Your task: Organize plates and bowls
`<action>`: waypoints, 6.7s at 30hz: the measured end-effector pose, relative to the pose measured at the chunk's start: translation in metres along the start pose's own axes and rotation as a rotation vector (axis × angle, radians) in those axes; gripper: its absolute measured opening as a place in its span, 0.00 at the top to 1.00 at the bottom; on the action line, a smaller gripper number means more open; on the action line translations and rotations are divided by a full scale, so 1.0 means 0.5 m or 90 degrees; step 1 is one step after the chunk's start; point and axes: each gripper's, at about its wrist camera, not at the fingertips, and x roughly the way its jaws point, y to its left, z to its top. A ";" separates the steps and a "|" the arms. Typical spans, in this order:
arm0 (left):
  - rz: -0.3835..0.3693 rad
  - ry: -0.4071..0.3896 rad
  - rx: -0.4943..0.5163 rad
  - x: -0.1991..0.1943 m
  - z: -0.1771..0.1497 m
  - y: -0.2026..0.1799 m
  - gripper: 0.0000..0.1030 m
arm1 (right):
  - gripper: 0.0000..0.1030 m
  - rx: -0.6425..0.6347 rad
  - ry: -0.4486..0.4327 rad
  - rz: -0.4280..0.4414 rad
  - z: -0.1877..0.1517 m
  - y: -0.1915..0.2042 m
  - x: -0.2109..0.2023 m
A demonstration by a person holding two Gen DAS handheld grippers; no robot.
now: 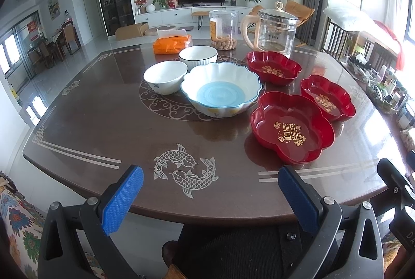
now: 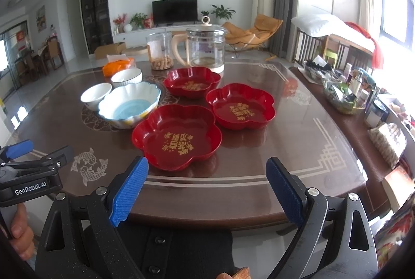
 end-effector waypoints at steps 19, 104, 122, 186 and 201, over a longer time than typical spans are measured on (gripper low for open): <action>0.000 -0.005 -0.001 -0.001 -0.003 0.002 0.00 | 0.09 0.001 0.004 0.002 -0.011 0.002 0.004; -0.132 0.136 -0.026 0.194 0.132 -0.017 0.00 | 0.09 0.013 0.224 0.191 0.140 -0.134 0.219; -0.061 0.259 -0.018 0.360 0.108 -0.095 0.09 | 0.43 0.067 0.415 0.204 0.140 -0.105 0.473; -0.083 0.049 0.066 0.146 0.047 -0.092 0.18 | 0.26 0.111 -0.024 -0.137 0.055 -0.223 0.081; -0.096 0.041 0.010 0.143 0.055 -0.025 0.17 | 0.26 0.058 -0.024 -0.143 0.023 -0.173 0.079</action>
